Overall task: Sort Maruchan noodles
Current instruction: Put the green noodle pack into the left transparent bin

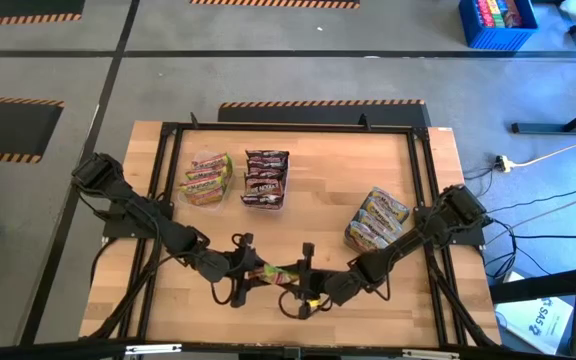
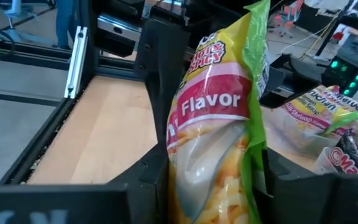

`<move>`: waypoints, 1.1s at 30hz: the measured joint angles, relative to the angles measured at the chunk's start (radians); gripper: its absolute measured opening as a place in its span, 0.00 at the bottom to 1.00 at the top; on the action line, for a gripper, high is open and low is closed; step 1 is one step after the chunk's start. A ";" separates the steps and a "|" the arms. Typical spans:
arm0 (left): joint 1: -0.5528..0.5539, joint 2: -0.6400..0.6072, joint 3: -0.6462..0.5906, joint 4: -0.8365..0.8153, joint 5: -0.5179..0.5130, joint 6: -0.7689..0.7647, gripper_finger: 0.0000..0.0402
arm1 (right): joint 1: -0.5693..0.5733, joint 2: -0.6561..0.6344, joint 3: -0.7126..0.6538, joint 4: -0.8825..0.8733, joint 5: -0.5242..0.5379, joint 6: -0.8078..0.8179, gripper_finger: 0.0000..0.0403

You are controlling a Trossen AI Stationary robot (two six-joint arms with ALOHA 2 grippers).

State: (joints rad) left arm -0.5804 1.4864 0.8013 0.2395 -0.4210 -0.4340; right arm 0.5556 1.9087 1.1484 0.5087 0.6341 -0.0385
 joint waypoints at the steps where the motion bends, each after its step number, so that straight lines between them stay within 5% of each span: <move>1: 0.000 0.000 0.000 -0.005 0.000 0.004 0.43 | -0.003 0.000 0.000 -0.001 -0.015 0.006 0.31; 6: -0.002 0.000 0.000 -0.007 0.020 0.029 0.35 | -0.016 0.000 -0.001 0.007 -0.062 0.033 0.33; 11: -0.001 -0.059 0.000 -0.104 0.027 0.023 0.34 | -0.006 -0.012 0.002 -0.003 -0.063 0.006 0.50; 21: 0.046 -0.382 0.196 -0.990 -0.071 -0.009 0.34 | 0.052 -0.087 0.002 -0.233 -0.025 0.051 0.72; 33: 0.254 -0.419 0.253 -1.554 -0.095 -0.085 0.35 | 0.034 -0.087 0.001 -0.354 0.002 0.140 0.73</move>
State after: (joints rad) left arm -0.3263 1.0671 1.0545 -1.3148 -0.5160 -0.5190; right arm 0.5892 1.8214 1.1498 0.1546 0.6357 0.1014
